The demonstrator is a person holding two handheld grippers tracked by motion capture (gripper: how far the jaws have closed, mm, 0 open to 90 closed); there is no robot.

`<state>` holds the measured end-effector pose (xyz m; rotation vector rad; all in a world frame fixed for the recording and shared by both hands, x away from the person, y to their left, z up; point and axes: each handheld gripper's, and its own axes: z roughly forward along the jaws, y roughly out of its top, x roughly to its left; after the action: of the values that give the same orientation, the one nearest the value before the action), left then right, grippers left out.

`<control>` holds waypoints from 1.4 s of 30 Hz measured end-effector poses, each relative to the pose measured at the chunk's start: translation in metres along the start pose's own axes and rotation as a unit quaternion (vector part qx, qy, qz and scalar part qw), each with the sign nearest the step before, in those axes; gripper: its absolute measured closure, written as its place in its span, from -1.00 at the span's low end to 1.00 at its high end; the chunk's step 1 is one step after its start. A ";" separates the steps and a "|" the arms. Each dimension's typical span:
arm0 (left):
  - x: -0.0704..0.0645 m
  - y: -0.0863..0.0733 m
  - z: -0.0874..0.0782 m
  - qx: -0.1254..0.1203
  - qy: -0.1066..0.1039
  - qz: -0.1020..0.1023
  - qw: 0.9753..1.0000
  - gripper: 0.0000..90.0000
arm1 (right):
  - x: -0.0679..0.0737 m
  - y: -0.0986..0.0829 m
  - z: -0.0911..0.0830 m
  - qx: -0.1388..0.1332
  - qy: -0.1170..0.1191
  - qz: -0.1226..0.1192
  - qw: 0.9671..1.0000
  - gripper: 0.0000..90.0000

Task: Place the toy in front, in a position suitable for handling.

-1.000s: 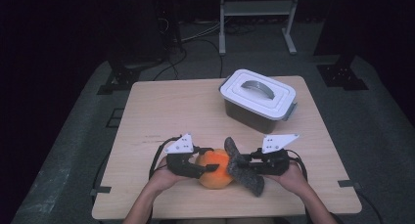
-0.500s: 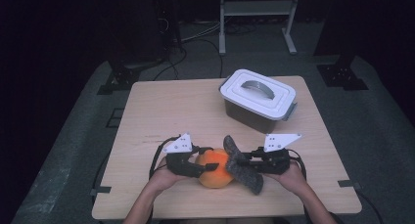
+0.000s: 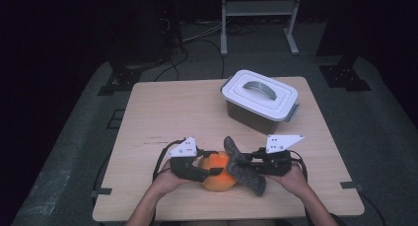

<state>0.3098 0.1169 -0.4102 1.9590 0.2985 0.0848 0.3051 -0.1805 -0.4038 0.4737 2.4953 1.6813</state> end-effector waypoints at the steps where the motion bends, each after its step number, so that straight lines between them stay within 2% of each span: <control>1: -0.001 0.001 0.001 0.003 -0.002 0.005 1.000 -0.09 | 0.001 0.002 0.001 -0.007 0.003 -0.003 1.000 0.66; 4: -0.001 0.000 0.001 0.002 -0.003 0.005 1.000 -0.09 | 0.004 0.003 0.005 -0.007 0.006 -0.006 1.000 0.65; 5: -0.001 0.001 0.000 0.003 0.003 0.008 1.000 -0.10 | 0.003 0.001 0.005 -0.004 0.006 -0.005 1.000 0.66; 8: 0.000 0.001 0.000 0.003 0.004 0.006 1.000 -0.09 | 0.001 -0.001 0.003 0.009 0.003 -0.008 1.000 0.66; 9: -0.001 0.000 0.001 0.002 0.002 0.006 1.000 -0.09 | -0.001 -0.003 0.000 0.009 0.001 0.000 1.000 0.66; 12: -0.003 0.001 0.004 0.004 0.000 0.012 1.000 -0.09 | 0.001 0.000 -0.002 -0.008 -0.001 0.002 1.000 0.66; 14: -0.004 0.001 0.005 0.004 0.001 0.016 1.000 -0.09 | 0.005 0.005 -0.001 -0.017 0.006 -0.007 1.000 0.65; 15: -0.002 0.002 0.004 0.006 0.004 0.016 1.000 -0.10 | 0.006 0.004 0.003 -0.005 0.004 -0.014 1.000 0.65; 18: -0.001 0.001 0.002 0.006 0.007 0.012 1.000 -0.10 | 0.003 -0.001 0.004 0.004 0.005 -0.011 1.000 0.65; 20: 0.000 0.000 0.001 0.002 0.005 0.009 1.000 -0.10 | -0.003 -0.005 0.000 0.019 0.002 -0.004 1.000 0.65; 22: 0.000 0.000 0.002 0.003 -0.002 0.007 1.000 -0.11 | -0.003 -0.005 -0.003 0.012 -0.005 0.001 1.000 0.65; 23: 0.000 0.000 0.004 0.002 -0.002 0.010 1.000 -0.11 | -0.001 -0.003 -0.003 0.000 -0.002 0.000 1.000 0.65; 25: -0.002 0.001 0.006 0.003 0.001 0.016 1.000 -0.11 | 0.003 0.001 -0.001 -0.006 0.001 -0.006 1.000 0.64; 28: -0.002 0.002 0.003 0.005 0.006 0.018 1.000 -0.11 | 0.002 -0.003 0.002 0.005 0.005 -0.009 1.000 0.64; 30: -0.001 0.001 0.003 0.003 0.003 0.014 1.000 -0.11 | -0.002 -0.006 0.000 0.023 0.000 -0.008 1.000 0.64; 32: 0.000 0.001 0.004 0.003 -0.002 0.011 1.000 -0.12 | -0.004 -0.007 -0.004 0.020 -0.003 0.002 1.000 0.64; 34: -0.001 0.001 0.004 0.002 -0.002 0.012 1.000 -0.12 | -0.002 -0.005 -0.005 0.010 -0.007 -0.001 1.000 0.64; 35: -0.001 0.001 0.005 0.002 0.000 0.013 1.000 -0.12 | 0.000 -0.002 -0.004 -0.001 -0.002 -0.003 1.000 0.63; 37: 0.000 0.001 0.004 0.002 0.003 0.013 1.000 -0.13 | 0.003 -0.001 0.001 0.004 0.000 -0.010 1.000 0.62; 40: 0.000 0.001 0.003 0.002 0.002 0.012 1.000 -0.22 | 0.001 -0.004 0.003 0.008 0.001 -0.011 1.000 0.62; 42: 0.001 0.002 0.002 0.001 -0.001 0.002 1.000 -0.39 | -0.001 -0.007 0.001 0.018 -0.002 -0.010 1.000 0.62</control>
<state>0.3116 0.1143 -0.4095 1.9618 0.2943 0.0847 0.3048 -0.1826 -0.4105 0.4519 2.5226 1.6301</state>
